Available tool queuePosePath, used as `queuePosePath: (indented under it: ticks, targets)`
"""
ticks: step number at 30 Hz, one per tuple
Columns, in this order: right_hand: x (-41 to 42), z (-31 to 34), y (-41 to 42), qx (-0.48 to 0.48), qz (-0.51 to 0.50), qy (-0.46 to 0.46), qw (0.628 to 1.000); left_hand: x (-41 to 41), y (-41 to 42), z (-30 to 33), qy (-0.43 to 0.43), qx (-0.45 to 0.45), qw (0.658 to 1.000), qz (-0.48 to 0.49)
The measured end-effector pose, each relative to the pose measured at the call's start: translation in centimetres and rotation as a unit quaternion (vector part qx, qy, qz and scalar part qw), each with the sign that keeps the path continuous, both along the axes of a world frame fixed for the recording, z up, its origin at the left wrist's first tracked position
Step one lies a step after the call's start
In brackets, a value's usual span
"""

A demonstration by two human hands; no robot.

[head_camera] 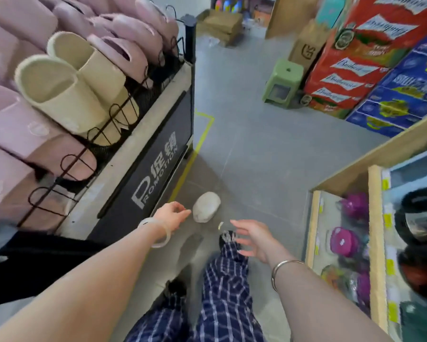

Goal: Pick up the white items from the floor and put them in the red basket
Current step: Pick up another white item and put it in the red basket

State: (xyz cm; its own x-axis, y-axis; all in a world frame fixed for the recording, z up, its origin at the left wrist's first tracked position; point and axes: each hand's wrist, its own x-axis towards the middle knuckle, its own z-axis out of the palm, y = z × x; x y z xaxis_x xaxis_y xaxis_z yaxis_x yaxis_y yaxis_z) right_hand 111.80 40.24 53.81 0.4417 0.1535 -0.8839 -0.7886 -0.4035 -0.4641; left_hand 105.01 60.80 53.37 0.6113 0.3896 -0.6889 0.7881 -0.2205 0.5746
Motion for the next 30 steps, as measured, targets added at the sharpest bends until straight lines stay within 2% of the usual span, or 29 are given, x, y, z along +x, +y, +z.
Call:
queuePosePath:
  ticks: [4, 7, 12, 17, 20, 23, 27, 30]
  targets:
    - [7.8, -3.5, 0.7, -0.019, 0.060, 0.037, 0.997, 5.2, 0.3, -3.2, 0.038, 0.007, 0.996, 0.075]
    - [13.9, -6.1, 2.2, -0.046, 0.090, 0.036, 0.994, 9.0, 0.2, -6.2, 0.047, -0.029, 0.987, 0.148]
    - [20.3, -12.4, 6.6, -0.070, 0.140, 0.018, 0.987, 13.6, 1.5, -13.9, 0.065, -0.056, 0.978, 0.192]
    - [23.5, -23.1, 10.4, -0.064, 0.250, -0.015, 0.966, 15.4, 2.8, -24.8, 0.107, -0.068, 0.972, 0.197]
    - [25.3, -31.6, 11.4, -0.066, 0.336, -0.063, 0.937, 15.8, 3.2, -32.8, 0.127, -0.030, 0.979, 0.159]
    - [26.5, -40.4, 10.9, -0.073, 0.413, -0.092, 0.903, 16.7, 2.8, -39.9, 0.123, -0.062, 0.980, 0.145]
    - [28.5, -50.1, 11.4, -0.083, 0.496, -0.090, 0.860, 17.2, 2.3, -49.0, 0.092, -0.097, 0.968, 0.210]
    - [29.7, -53.3, 14.0, -0.083, 0.507, -0.068, 0.855, 17.3, 2.9, -54.0, 0.105, -0.115, 0.956, 0.248]
